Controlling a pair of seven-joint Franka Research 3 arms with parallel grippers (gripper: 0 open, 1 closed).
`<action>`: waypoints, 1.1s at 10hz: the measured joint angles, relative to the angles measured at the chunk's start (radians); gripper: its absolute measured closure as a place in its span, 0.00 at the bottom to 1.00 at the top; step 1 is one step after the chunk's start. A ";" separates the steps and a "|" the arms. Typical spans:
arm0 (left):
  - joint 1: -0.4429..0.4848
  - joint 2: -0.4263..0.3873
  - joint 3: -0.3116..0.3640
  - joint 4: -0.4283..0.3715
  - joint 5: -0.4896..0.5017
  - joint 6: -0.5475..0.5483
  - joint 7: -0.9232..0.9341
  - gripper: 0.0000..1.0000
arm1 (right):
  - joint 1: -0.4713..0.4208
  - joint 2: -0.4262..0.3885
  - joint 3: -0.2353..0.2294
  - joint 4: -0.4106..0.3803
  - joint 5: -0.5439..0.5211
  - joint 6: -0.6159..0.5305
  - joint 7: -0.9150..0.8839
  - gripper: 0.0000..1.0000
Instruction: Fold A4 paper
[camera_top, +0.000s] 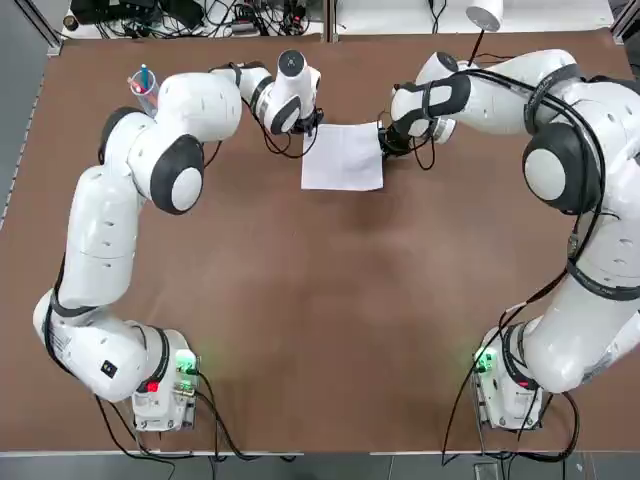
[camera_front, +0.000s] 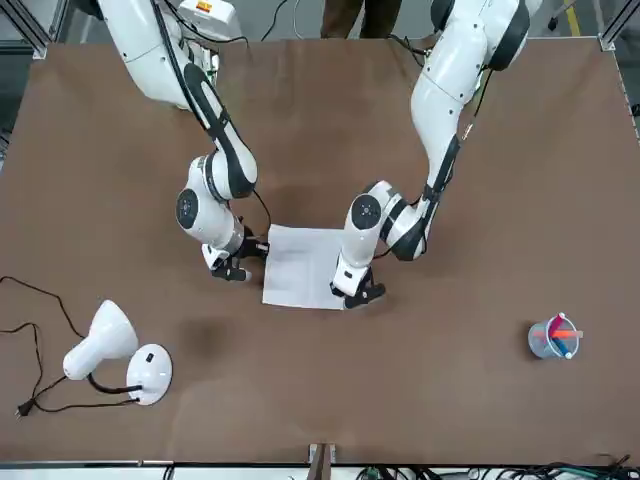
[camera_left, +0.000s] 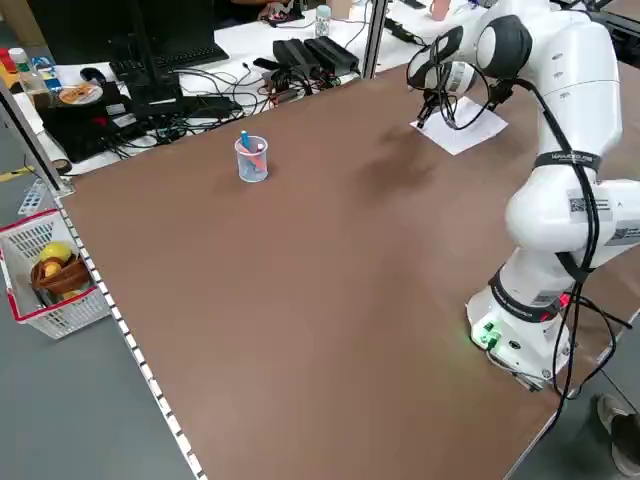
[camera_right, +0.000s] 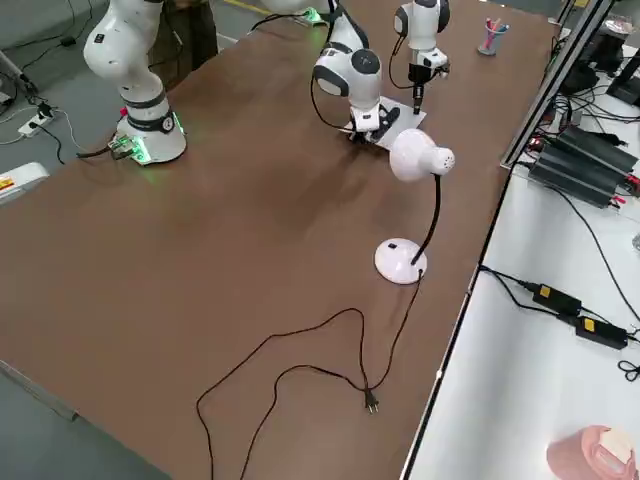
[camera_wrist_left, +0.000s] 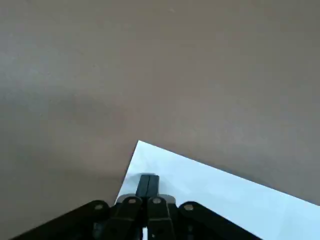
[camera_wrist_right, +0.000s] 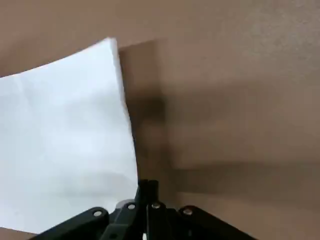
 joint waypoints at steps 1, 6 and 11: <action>0.000 0.000 0.000 0.000 0.000 0.000 0.000 0.99 | 0.001 0.000 0.000 0.007 0.002 0.000 0.000 0.98; 0.000 0.000 0.001 -0.001 0.000 0.003 0.000 0.99 | 0.002 0.000 0.005 0.037 0.011 0.000 0.000 0.98; 0.000 0.000 0.001 -0.001 0.000 0.004 0.000 0.99 | 0.007 -0.004 0.070 0.086 0.116 0.000 0.001 0.98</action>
